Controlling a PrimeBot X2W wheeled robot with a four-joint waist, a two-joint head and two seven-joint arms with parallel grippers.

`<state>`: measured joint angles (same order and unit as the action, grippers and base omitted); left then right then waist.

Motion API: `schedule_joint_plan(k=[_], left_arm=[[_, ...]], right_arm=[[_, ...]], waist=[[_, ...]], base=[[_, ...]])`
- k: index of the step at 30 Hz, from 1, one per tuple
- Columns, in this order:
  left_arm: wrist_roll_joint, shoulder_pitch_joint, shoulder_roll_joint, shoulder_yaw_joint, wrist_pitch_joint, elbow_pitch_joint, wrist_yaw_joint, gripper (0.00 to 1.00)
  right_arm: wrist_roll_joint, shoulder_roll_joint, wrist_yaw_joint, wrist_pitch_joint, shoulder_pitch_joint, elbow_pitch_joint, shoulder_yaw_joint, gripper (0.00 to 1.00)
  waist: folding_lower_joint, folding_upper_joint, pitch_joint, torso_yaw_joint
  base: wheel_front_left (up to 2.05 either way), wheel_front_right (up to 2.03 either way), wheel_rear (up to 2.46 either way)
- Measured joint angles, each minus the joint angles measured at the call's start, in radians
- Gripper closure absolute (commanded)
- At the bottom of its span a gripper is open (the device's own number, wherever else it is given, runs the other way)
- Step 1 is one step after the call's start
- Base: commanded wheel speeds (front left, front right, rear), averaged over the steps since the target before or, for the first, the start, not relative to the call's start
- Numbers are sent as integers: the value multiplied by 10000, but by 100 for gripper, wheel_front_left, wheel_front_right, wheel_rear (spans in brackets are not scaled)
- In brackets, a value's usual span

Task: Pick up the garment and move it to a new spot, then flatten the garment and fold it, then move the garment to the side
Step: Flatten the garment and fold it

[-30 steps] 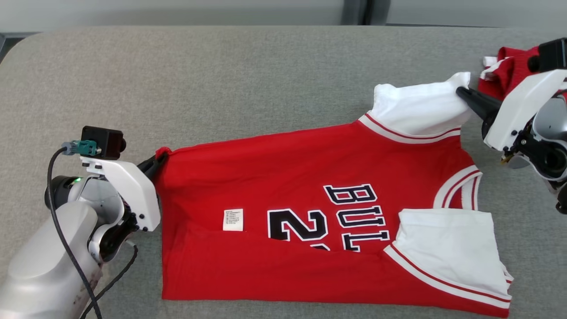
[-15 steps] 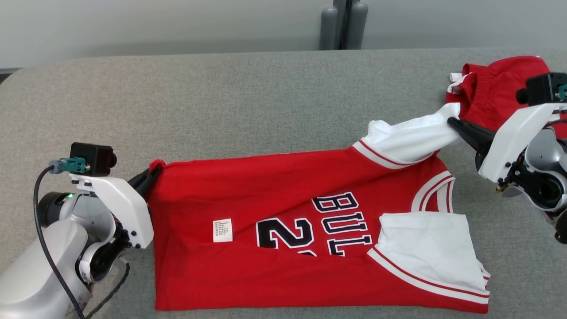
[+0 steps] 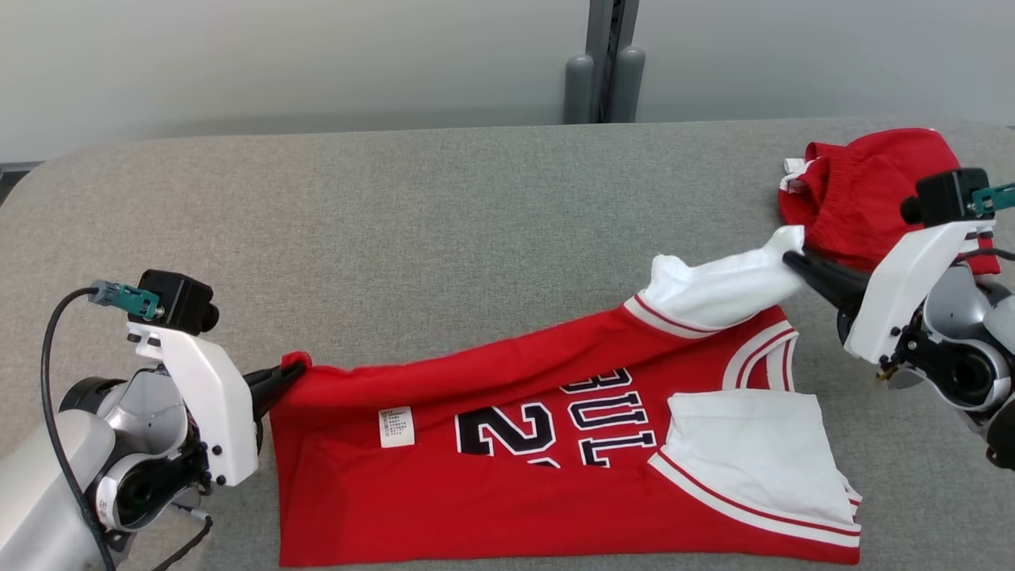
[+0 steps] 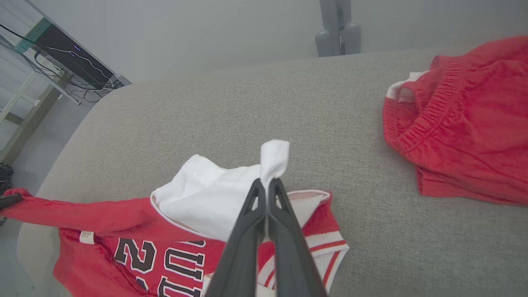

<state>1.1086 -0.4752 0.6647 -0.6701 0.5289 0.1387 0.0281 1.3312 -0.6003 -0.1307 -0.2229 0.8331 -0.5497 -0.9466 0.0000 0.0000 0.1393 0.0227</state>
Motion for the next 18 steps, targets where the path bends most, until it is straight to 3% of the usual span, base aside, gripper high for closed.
schedule_joint_plan(k=[5,18], left_arm=[[374,337,360,-86,685,-539,42,100],[-142,579,813,-499,779,-234,61,100]], right_arm=[[316,-186,2,-337,-197,226,-144,100],[1195,-825,0,-1611,-781,993,-309,100]], waist=[[0,0,-93,-85],[0,0,-114,-201]], base=[[0,0,0],[0,0,0]])
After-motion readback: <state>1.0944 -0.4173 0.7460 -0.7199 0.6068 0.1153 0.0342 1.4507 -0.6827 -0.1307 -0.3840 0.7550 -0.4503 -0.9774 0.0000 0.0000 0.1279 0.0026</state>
